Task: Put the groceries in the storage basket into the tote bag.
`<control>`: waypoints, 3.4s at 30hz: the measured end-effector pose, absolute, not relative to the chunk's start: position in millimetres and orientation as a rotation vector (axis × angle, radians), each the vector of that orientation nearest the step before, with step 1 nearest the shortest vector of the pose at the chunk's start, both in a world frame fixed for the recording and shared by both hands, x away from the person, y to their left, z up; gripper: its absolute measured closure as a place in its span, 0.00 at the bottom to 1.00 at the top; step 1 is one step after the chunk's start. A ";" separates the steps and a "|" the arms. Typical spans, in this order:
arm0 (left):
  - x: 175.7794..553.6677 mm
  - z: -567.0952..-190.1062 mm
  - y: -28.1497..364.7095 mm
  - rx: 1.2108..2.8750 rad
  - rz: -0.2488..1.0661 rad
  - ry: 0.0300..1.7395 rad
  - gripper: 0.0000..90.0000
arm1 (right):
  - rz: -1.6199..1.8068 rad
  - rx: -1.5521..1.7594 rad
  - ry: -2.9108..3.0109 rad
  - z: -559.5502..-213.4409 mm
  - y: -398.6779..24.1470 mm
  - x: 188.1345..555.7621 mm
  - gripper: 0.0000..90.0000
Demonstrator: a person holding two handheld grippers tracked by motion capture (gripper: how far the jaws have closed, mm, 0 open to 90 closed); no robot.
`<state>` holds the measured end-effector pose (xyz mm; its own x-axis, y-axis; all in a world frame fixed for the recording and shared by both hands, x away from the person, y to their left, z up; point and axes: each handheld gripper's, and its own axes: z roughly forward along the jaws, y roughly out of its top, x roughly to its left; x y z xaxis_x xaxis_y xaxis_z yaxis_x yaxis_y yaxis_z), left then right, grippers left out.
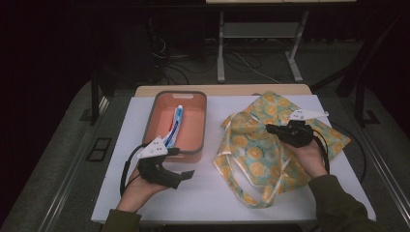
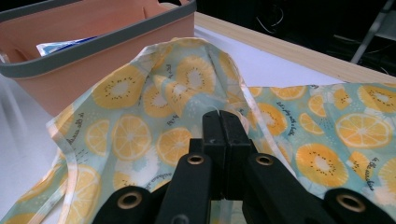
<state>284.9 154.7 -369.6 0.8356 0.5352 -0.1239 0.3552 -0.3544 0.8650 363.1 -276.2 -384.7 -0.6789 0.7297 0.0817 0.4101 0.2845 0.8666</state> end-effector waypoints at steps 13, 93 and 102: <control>357.1 -342.0 156.2 1.949 0.374 0.777 0.21 | 1.350 1.030 2.230 -385.3 -276.8 363.3 1.00; 446.7 -365.6 145.2 2.241 0.386 1.097 0.87 | 1.350 1.030 2.235 -387.2 -280.6 363.0 1.00; 421.2 -333.0 136.7 2.199 0.302 0.916 0.87 | 1.342 1.031 2.235 -387.6 -280.7 363.2 1.00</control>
